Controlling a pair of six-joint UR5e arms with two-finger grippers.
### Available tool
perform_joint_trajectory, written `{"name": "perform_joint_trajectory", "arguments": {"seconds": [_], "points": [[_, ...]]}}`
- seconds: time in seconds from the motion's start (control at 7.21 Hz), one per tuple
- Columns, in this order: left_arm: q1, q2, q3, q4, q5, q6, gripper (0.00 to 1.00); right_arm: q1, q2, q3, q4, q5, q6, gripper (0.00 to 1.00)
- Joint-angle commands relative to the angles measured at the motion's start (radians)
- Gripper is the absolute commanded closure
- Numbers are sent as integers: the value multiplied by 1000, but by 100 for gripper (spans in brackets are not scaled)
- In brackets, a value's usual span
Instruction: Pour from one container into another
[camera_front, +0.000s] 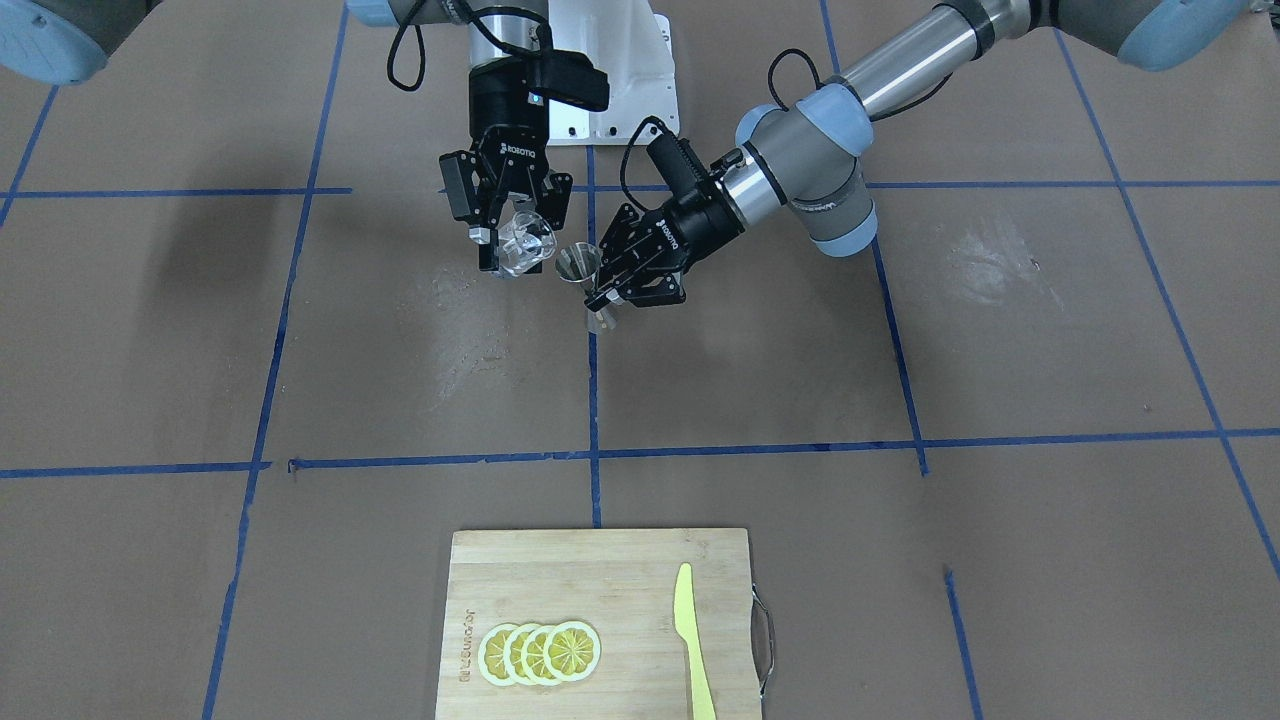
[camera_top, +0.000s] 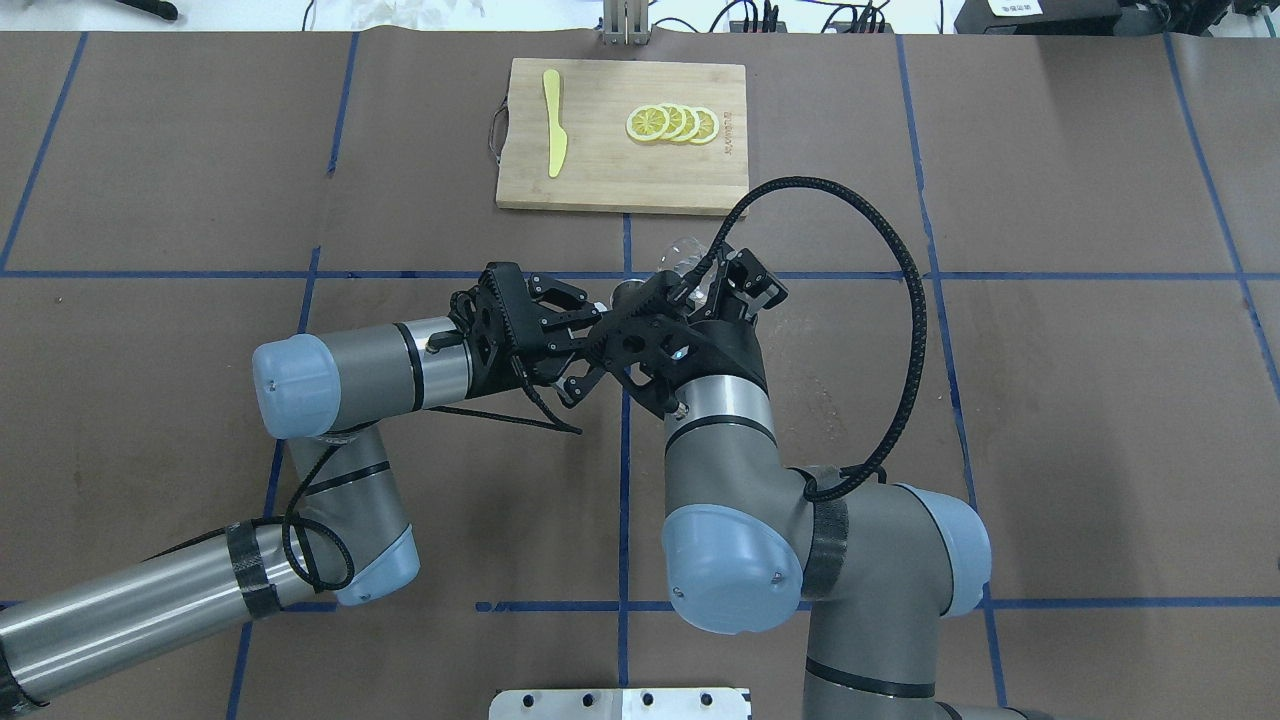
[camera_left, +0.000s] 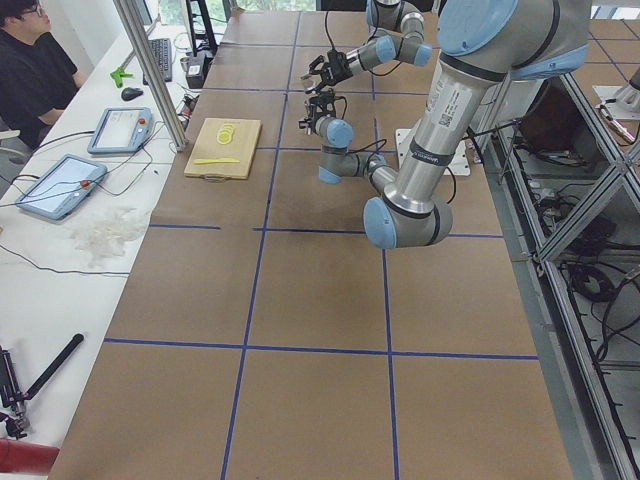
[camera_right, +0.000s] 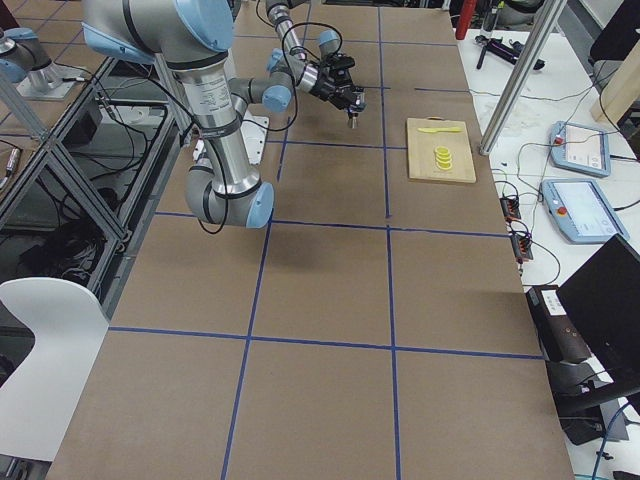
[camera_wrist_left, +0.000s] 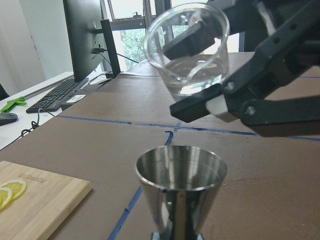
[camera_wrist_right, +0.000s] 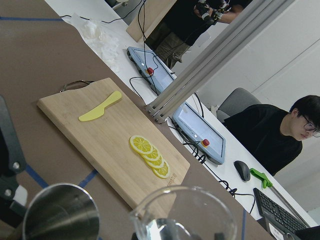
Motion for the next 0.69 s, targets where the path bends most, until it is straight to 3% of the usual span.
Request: {"name": "perform_joint_trajectory", "arguments": {"seconds": [0.0, 0.55], "points": [[0, -1, 0, -2, 0, 0, 100, -1, 10, -3, -61, -34, -45, 100], [0, -1, -2, -2, 0, 0, 100, -10, 80, -49, -173, -68, -45, 100]]}}
